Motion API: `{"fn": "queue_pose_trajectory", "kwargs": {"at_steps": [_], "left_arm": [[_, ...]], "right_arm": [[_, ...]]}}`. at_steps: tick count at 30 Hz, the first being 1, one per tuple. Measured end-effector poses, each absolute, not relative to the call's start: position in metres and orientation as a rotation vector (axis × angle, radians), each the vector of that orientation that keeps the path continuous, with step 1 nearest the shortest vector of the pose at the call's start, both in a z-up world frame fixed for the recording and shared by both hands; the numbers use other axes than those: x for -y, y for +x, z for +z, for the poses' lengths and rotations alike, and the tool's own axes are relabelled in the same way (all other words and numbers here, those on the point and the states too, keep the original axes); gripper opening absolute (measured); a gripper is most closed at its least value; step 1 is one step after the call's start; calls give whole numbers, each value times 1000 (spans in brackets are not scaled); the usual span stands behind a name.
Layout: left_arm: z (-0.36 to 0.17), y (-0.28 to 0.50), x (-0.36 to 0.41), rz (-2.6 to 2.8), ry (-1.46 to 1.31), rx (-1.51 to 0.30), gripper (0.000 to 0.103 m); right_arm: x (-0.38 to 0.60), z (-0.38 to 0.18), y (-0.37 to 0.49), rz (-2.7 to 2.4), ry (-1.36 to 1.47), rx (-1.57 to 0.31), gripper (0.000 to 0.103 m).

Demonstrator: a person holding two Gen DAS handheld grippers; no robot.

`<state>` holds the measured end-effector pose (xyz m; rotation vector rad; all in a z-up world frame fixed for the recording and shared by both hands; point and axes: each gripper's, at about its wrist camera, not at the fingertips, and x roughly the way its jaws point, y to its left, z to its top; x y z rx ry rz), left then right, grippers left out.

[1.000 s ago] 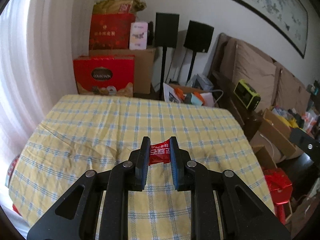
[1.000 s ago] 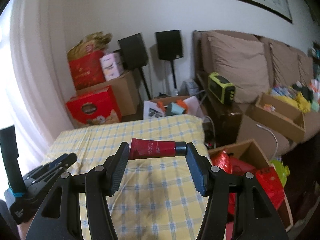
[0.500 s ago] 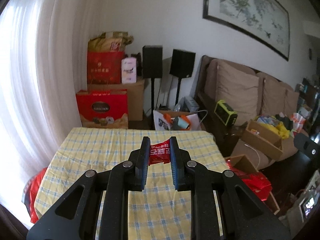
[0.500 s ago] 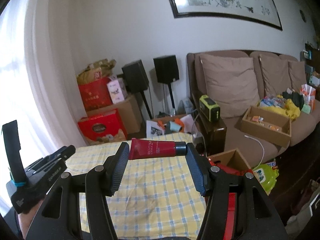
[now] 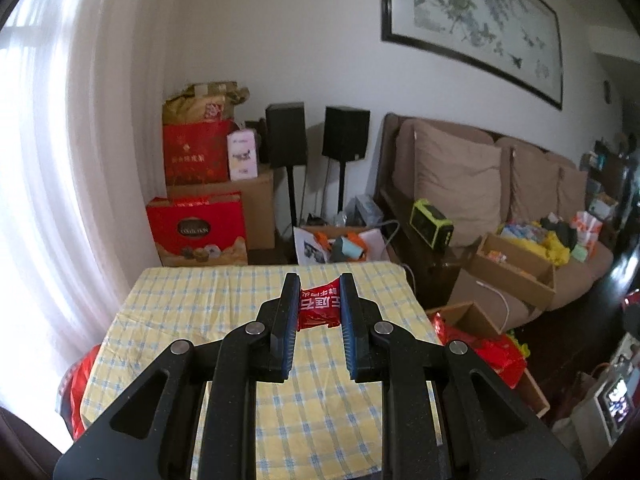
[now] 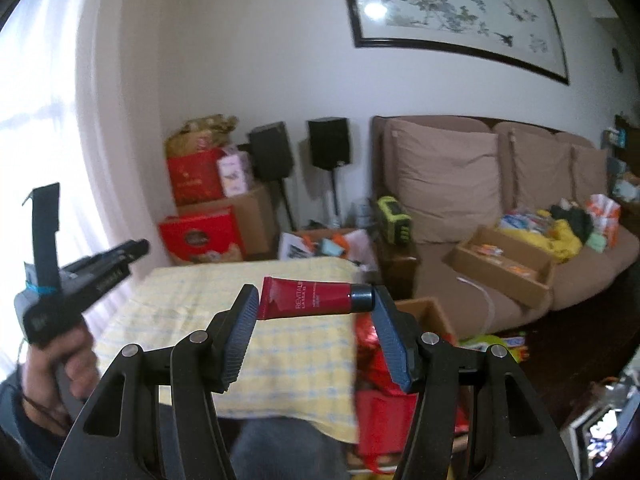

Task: Organize objects
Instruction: 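Lift the red tube and candy packet and carry them toward the box, then lower the red tube and candy packet into the box and open both grippers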

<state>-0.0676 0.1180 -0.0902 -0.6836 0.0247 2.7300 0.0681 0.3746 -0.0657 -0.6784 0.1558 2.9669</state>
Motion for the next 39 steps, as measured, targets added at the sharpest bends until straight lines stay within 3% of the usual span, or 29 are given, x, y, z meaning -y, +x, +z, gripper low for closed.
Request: {"fn": "queue_pose_trajectory", "kwargs": {"at_steps": [3, 11, 18, 24, 29, 35, 39], "left_arm": [[-100, -68, -132, 2704, -719, -54, 18], [-121, -75, -171, 2487, -846, -13, 18], [-165, -78, -256, 2234, -956, -15, 18], [-208, -102, -329, 2069, -1072, 39, 18], [-257, -126, -385, 2033, -1196, -80, 18], [-311, -122, -397, 1981, -1330, -92, 18], [-314, -116, -395, 1955, -1280, -78, 18]], "right_arm": [[-384, -79, 59, 2916, -707, -104, 59], [-426, -127, 26, 2927, -793, -194, 59], [-493, -194, -8, 2813, -945, -281, 59], [-514, -230, -32, 2824, -1007, -203, 59], [-508, -257, -45, 2742, -1129, -53, 59], [-500, -291, -54, 2665, -1284, 15, 59], [-504, -297, -55, 2670, -1325, -44, 59]]}}
